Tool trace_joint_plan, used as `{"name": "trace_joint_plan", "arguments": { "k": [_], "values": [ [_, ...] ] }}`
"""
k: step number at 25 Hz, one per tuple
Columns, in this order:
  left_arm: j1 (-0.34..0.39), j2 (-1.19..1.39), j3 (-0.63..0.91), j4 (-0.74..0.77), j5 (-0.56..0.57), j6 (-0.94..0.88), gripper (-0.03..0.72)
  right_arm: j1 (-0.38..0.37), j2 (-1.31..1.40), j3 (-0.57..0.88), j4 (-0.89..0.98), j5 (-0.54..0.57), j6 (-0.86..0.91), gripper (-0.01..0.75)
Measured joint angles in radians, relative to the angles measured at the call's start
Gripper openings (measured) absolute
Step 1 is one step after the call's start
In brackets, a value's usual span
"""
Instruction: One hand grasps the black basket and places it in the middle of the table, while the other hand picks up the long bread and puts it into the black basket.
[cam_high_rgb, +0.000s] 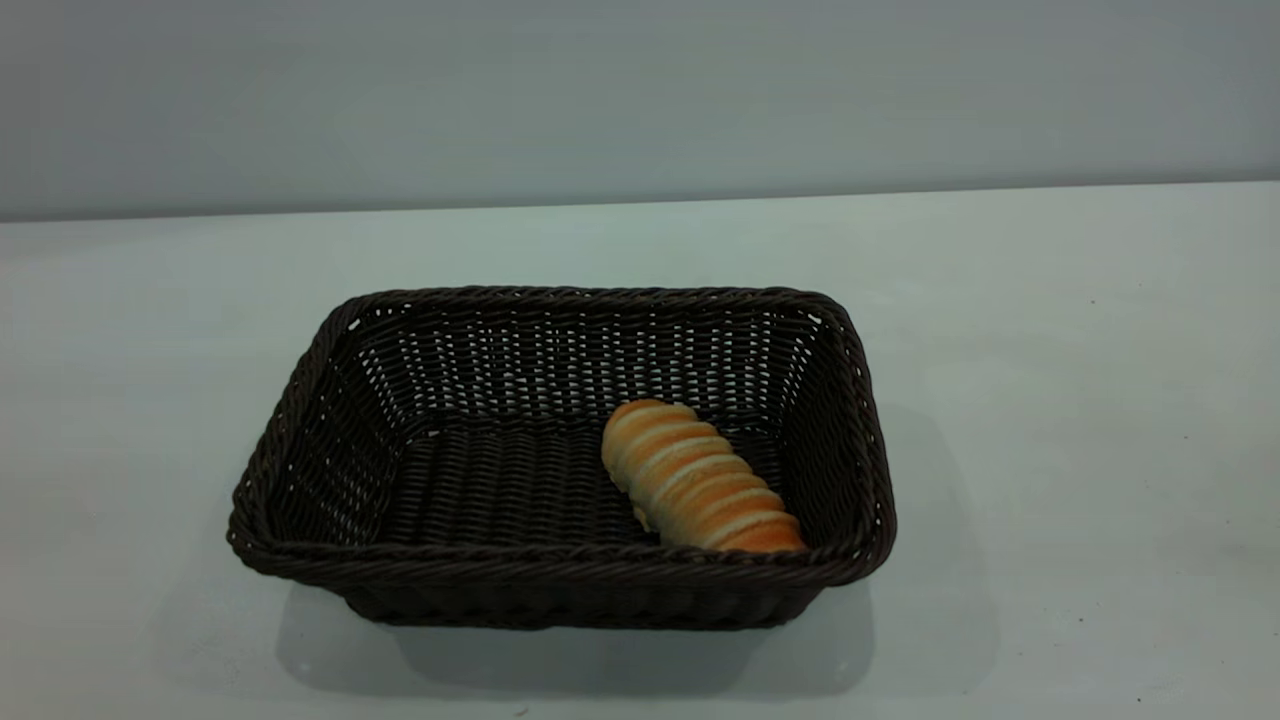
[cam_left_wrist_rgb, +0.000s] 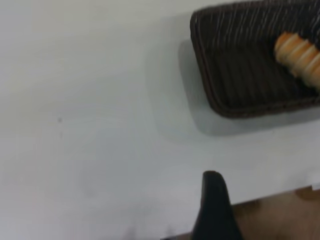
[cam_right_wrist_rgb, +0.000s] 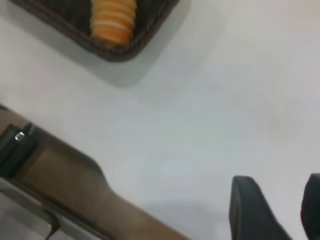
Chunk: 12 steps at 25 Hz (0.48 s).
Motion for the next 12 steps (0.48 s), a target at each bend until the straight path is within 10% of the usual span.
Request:
{"name": "trace_joint_plan", "arguments": {
  "k": [12],
  "values": [
    [0.000,-0.208,0.248,-0.004,0.001,0.084,0.586,0.000,-0.303,0.067,0.023,0.141,0.018,0.237]
  ]
}}
